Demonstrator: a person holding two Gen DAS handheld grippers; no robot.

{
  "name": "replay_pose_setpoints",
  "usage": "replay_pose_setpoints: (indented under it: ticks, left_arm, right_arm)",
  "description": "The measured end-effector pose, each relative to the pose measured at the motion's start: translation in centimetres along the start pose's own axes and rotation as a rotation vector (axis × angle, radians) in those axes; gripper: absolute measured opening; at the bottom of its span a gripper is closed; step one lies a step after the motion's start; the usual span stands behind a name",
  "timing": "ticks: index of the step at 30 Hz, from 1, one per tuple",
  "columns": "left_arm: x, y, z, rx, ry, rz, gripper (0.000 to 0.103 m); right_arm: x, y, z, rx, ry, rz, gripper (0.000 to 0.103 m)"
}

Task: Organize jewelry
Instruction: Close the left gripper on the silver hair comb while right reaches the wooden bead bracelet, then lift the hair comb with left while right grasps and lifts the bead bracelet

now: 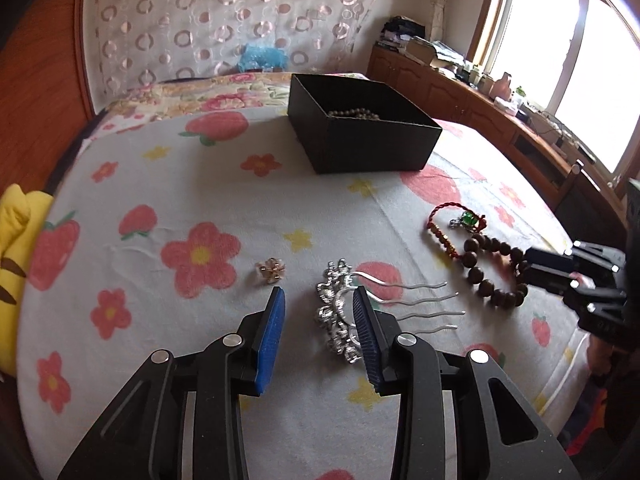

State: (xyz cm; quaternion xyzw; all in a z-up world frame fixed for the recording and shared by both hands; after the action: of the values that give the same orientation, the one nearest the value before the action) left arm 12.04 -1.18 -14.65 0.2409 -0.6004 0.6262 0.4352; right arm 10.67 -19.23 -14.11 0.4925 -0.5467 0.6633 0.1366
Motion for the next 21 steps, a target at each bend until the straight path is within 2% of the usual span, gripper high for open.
replay_pose_setpoints:
  ticks: [4, 10, 16, 21]
  left_arm:
    - [-0.6, 0.0, 0.2, 0.010, 0.014, -0.014, 0.015]
    - [0.1, -0.3, 0.4, 0.015, 0.018, 0.009, 0.012]
    - [2.0, -1.0, 1.6, -0.029, -0.027, 0.075, 0.010]
    - [4.0, -2.1, 3.1, -0.100, -0.094, 0.149, 0.009]
  right_arm:
    - [0.0, -0.1, 0.4, -0.014, -0.006, 0.000, 0.028]
    - [0.2, 0.0, 0.6, -0.009, 0.004, 0.002, 0.028]
    - [0.3, 0.0, 0.9, -0.014, 0.006, 0.005, 0.028]
    - [0.3, 0.0, 1.0, -0.014, 0.007, 0.006, 0.028]
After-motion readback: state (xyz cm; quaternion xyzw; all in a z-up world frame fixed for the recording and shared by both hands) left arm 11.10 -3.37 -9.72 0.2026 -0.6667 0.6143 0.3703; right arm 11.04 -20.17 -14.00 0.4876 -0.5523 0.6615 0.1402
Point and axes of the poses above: each gripper's, at about its wrist camera, not at the fingertips, and x roughly against the way its jaws point, z to its right, y to its underside, the point moved 6 cm from there along -x, roughly the way its jaws point, and after that the axes turned 7 degrees about -z, right-handed, at the moved point
